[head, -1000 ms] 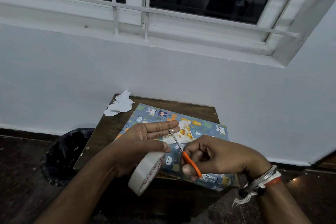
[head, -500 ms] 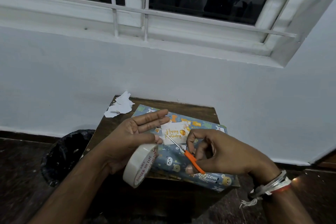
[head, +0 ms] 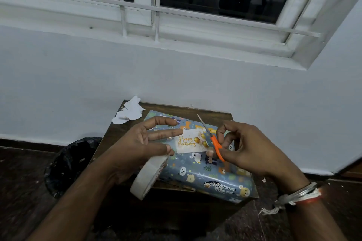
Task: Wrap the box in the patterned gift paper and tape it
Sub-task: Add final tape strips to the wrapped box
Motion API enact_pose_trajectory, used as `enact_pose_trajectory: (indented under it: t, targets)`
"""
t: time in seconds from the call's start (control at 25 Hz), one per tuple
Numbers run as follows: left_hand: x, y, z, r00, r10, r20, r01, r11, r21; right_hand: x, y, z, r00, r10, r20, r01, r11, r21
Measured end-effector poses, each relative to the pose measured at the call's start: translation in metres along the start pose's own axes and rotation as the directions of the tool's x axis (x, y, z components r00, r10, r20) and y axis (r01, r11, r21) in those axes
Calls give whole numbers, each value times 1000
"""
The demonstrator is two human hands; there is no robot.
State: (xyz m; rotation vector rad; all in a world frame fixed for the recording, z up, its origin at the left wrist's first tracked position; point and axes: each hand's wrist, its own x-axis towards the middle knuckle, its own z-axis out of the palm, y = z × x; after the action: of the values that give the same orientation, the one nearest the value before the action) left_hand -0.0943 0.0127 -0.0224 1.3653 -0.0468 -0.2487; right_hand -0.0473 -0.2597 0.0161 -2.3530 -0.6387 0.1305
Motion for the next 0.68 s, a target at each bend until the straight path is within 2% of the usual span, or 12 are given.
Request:
enact_pose_trajectory:
  t: [0.12,0.24,0.32,0.44,0.48,0.56,0.68]
  targets:
    - [0,2,7,999,46,4,-46,999,11,1,3,2,997,-38,-65,32,995,-93]
    - [3,4,8,997,79,-6,-79,994,-80,2,4,6,996,-29,-81,21,994,-104]
    - [4,5,9,995,99,-23,-101,989,-103,5,8,9,986,-12,-164,-10,991,-132]
    - [7,2,9,989,131,-65,-137,985,-100,15,16,15,962,3,-273,-116,908,-401]
    - [8,1,8,987,140,-73,-146,985,-96,20,19,16,962,24,-272,-161,853,-496]
    - [8,-1,8,986,146,-81,-153,984,-89,30,20,18,978,109,-180,-199,754,-625]
    - [9,0,9,986,137,-93,-145,985,-93,33,11,24,983,182,-27,-147,690,-708]
